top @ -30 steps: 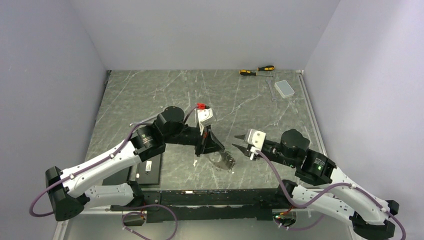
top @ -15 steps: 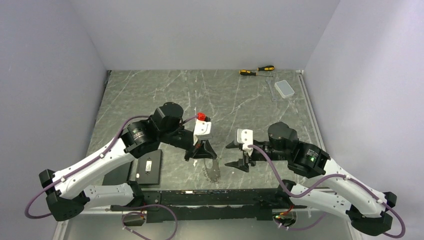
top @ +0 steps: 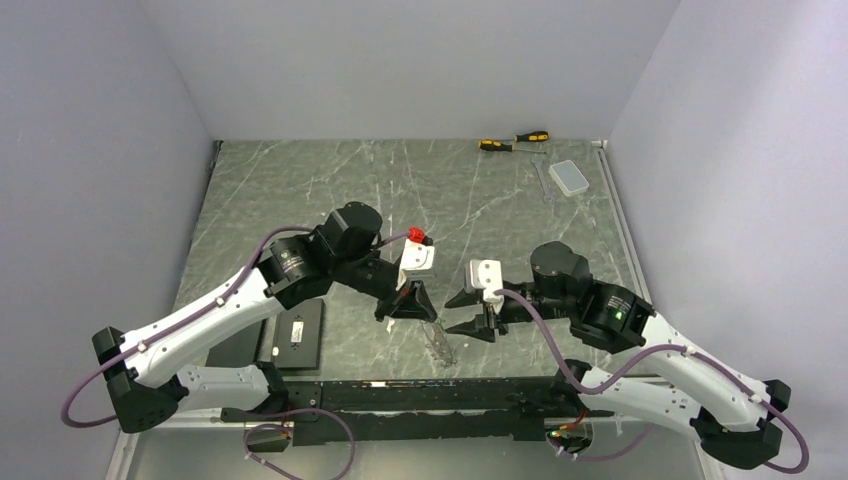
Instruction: Put the keys on the keyring
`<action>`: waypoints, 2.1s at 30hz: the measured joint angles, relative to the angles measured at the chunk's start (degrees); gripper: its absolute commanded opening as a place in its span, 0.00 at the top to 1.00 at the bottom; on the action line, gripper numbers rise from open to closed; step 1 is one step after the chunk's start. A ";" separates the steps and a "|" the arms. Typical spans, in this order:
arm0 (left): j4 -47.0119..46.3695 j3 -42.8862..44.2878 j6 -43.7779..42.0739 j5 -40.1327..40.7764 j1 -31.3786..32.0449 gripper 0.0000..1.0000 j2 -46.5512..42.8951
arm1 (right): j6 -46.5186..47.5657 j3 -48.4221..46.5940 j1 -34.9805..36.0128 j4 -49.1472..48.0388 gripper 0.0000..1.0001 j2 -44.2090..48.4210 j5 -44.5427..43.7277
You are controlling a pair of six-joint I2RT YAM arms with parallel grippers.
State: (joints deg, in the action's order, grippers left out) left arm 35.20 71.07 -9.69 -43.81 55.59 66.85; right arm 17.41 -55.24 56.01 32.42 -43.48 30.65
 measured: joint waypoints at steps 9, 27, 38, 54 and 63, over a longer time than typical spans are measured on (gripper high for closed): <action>-0.07 0.63 -0.17 -1.27 0.00 1.00 0.26 | 0.33 0.00 -0.04 -1.33 0.77 -1.55 0.63; 0.13 0.63 -0.44 -2.82 0.00 1.00 0.24 | 1.95 0.02 -0.04 -0.94 0.61 -3.34 0.74; 0.00 0.63 -0.68 -4.39 0.00 1.00 -0.02 | 3.17 0.04 -0.04 -0.96 0.58 -3.80 0.83; -2.32 -0.15 0.42 -0.85 0.00 1.00 -1.36 | -0.63 3.85 -0.04 -4.90 0.45 0.39 -0.72; -10.54 -7.58 4.70 3.30 0.00 1.00 -4.07 | -15.67 20.17 -0.11 -19.91 0.57 16.00 -15.89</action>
State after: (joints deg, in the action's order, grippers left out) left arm 24.67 63.48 -4.99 -40.51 55.59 62.78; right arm 1.74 -35.07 55.90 12.51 -27.49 14.76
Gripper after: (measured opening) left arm 0.009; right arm 0.493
